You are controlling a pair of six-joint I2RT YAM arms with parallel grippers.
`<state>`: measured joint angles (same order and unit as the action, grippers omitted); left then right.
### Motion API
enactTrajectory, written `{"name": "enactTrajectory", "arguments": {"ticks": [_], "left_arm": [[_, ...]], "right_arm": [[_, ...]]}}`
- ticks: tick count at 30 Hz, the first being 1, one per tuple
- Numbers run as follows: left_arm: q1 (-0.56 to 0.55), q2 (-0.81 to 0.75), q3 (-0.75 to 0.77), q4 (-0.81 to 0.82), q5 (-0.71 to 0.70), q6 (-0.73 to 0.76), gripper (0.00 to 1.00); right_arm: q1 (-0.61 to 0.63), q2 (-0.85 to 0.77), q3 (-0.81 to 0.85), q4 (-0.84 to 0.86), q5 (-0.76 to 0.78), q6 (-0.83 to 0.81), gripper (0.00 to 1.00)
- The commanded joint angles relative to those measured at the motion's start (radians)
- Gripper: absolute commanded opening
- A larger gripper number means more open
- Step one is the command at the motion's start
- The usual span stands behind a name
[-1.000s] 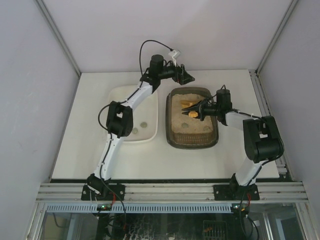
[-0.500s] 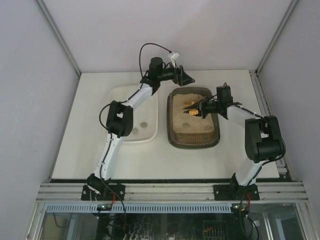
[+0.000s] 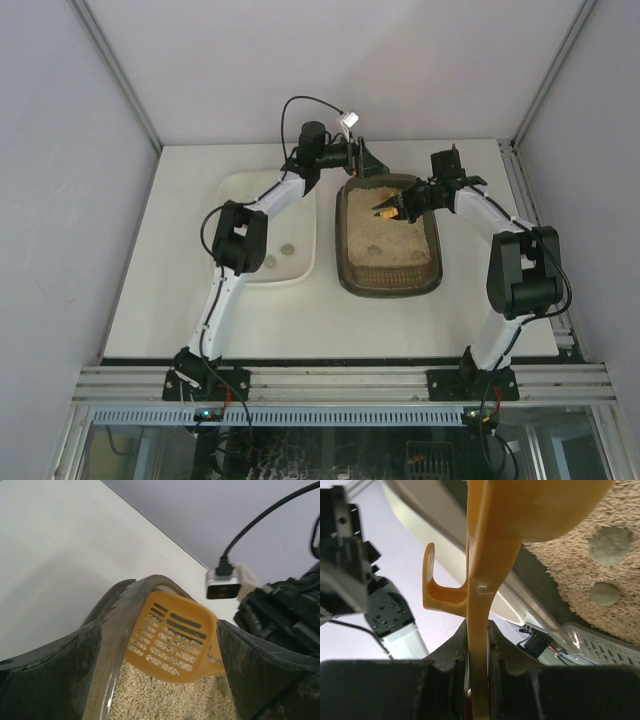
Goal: Clean the litter box
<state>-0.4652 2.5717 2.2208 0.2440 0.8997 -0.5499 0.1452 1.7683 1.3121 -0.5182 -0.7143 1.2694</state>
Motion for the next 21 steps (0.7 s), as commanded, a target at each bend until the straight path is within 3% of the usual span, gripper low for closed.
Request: {"name": "enactTrajectory", "arguments": {"ticks": [1, 21], "left_arm": [[0.0, -0.061, -0.084, 0.136, 0.085, -0.116, 1.0], [0.029, -0.398, -0.722, 0.306, 0.15, -0.138, 1.0]], "right_arm": [[0.022, 0.017, 0.032, -0.078, 0.036, -0.063, 0.0], [0.083, -0.089, -0.047, -0.271, 0.007, -0.323, 0.0]]}}
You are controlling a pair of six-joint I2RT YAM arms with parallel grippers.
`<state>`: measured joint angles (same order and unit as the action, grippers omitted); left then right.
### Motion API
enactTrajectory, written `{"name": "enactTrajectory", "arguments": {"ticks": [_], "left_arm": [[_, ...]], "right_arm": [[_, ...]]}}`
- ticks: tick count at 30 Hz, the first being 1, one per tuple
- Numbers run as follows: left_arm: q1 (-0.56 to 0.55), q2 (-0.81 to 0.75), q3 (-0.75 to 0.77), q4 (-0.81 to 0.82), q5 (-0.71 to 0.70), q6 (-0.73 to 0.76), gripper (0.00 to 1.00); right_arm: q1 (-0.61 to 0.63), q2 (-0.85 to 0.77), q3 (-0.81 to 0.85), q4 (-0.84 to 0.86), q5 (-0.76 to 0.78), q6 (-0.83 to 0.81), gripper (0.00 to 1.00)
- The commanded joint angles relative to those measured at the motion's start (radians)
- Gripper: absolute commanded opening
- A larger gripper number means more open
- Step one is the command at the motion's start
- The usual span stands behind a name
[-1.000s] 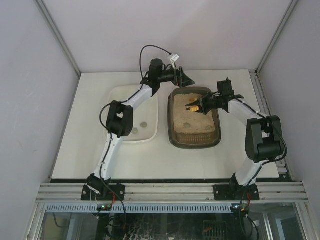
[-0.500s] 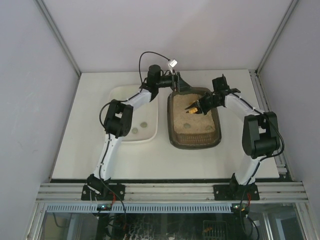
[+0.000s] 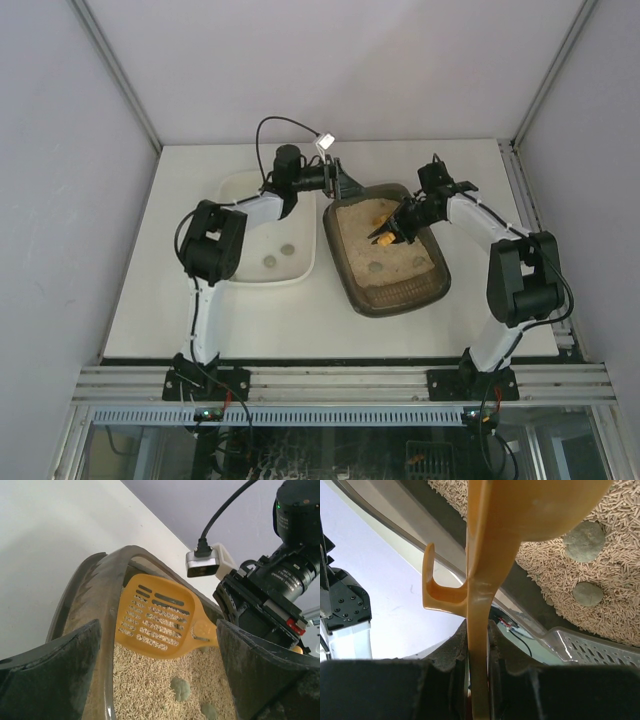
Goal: Clean the litter box
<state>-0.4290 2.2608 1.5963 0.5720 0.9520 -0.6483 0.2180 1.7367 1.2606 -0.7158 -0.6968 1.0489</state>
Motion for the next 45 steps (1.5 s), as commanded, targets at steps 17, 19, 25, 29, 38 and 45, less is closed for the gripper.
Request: {"name": "enactTrajectory", "arguments": {"ticks": [17, 19, 25, 29, 38, 45], "left_arm": [[-0.017, -0.192, -0.293, 0.258, 0.073, -0.24, 1.0], [-0.019, -0.177, -0.274, 0.272, 0.073, -0.257, 1.0], [-0.018, -0.147, -0.194, 0.285, 0.068, -0.266, 1.0], [0.009, -0.151, -0.092, 0.129, -0.028, -0.135, 1.0], [-0.025, 0.063, 0.51, -0.774, -0.533, 0.317, 1.0], [-0.11, 0.146, 0.605, -0.868, -0.579, 0.354, 1.0]], "right_arm": [[0.07, -0.009, -0.07, -0.04, -0.001, -0.115, 0.0], [0.068, 0.004, -0.069, -0.012, 0.009, -0.103, 0.0], [0.043, 0.066, -0.07, 0.098, -0.066, -0.039, 0.0], [0.031, 0.08, -0.069, 0.13, -0.064, -0.011, 0.0], [0.005, 0.045, -0.066, 0.092, 0.003, -0.034, 0.0], [-0.003, 0.057, -0.067, 0.104, 0.017, -0.044, 0.0]]}}
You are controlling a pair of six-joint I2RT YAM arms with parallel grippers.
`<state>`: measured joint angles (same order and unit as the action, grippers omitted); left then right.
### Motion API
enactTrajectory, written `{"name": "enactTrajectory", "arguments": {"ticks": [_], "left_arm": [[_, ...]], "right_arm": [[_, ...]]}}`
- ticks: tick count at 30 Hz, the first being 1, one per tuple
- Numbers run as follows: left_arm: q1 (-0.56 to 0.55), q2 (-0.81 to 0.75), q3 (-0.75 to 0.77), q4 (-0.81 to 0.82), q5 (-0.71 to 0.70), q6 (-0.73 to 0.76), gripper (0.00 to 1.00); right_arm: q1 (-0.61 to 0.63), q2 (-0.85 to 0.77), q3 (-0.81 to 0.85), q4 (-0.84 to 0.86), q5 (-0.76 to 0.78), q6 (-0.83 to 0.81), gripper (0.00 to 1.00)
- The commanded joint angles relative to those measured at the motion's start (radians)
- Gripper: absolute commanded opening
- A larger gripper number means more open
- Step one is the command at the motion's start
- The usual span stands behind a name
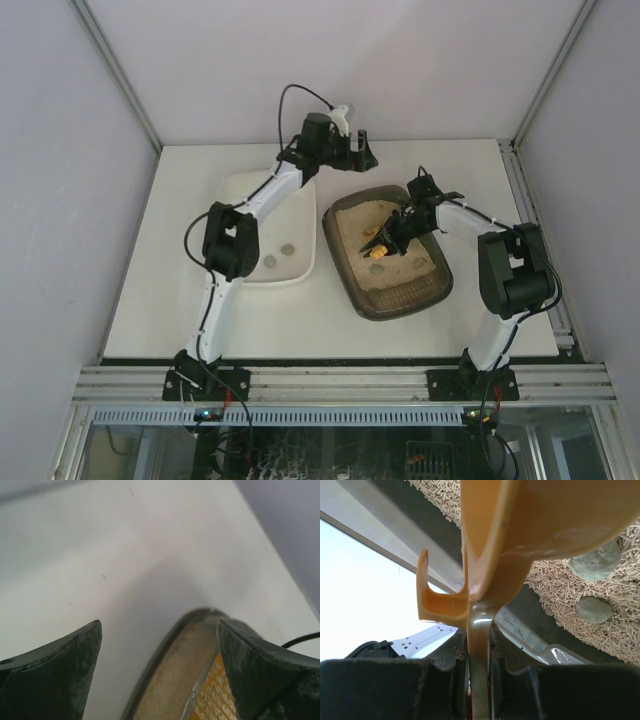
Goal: Clean the litter box
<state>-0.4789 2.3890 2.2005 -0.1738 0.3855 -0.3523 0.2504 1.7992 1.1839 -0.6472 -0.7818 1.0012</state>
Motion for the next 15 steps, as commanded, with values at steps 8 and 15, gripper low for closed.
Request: {"name": "enactTrajectory", "arguments": {"ticks": [8, 15], "left_arm": [[-0.07, 0.045, -0.024, -0.088, 0.17, 0.03, 1.0], [-0.073, 0.027, -0.082, -0.086, 0.185, 0.025, 1.0]], "right_arm": [[-0.063, 0.057, 0.036, 0.114, 0.074, 0.016, 0.0], [-0.075, 0.118, 0.116, 0.14, 0.072, -0.006, 0.0]]}}
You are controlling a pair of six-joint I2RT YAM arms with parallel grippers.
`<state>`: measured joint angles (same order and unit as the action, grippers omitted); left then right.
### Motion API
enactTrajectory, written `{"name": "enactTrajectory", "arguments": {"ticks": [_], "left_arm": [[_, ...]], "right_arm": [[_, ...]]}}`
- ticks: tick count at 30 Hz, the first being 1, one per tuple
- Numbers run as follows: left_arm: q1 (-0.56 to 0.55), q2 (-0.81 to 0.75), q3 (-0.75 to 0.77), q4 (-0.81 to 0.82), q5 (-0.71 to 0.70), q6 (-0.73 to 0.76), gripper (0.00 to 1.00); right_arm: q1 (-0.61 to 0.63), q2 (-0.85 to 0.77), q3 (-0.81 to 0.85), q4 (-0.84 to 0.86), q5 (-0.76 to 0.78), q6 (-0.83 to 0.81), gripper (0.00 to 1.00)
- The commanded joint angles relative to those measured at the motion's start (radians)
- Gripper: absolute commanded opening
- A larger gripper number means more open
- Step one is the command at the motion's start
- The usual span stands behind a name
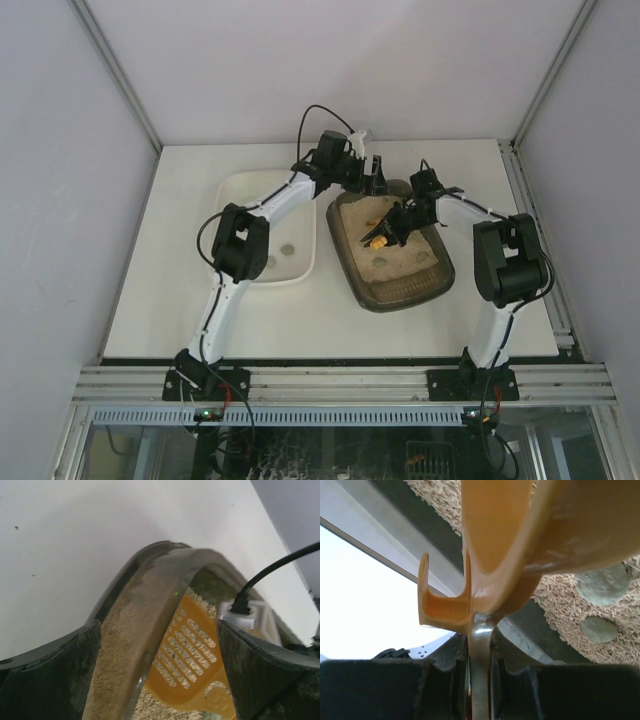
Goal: Clean the litter box
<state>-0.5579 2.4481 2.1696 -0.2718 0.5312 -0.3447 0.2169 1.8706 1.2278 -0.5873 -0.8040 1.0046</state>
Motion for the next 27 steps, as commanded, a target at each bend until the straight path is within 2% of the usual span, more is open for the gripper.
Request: {"name": "enactTrajectory", "arguments": {"ticks": [1, 10, 17, 22, 27], "left_arm": [[0.006, -0.037, -0.062, 0.014, 0.04, 0.015, 1.0], [0.004, -0.059, -0.111, 0.025, 0.062, -0.003, 1.0], [-0.002, -0.075, -0.15, 0.045, 0.079, -0.024, 1.0], [-0.004, -0.083, -0.172, 0.048, 0.076, -0.017, 0.99], [-0.002, -0.111, -0.204, 0.053, 0.065, -0.001, 0.99]], "right_arm": [[-0.042, 0.058, 0.083, 0.083, 0.09, -0.012, 0.0], [-0.046, 0.123, 0.147, 0.161, 0.092, -0.075, 0.0], [-0.032, 0.141, 0.148, 0.288, 0.086, -0.108, 0.0], [-0.012, 0.112, 0.073, 0.509, 0.066, -0.122, 0.0], [-0.014, 0.098, 0.022, 0.643, -0.049, -0.145, 0.0]]}}
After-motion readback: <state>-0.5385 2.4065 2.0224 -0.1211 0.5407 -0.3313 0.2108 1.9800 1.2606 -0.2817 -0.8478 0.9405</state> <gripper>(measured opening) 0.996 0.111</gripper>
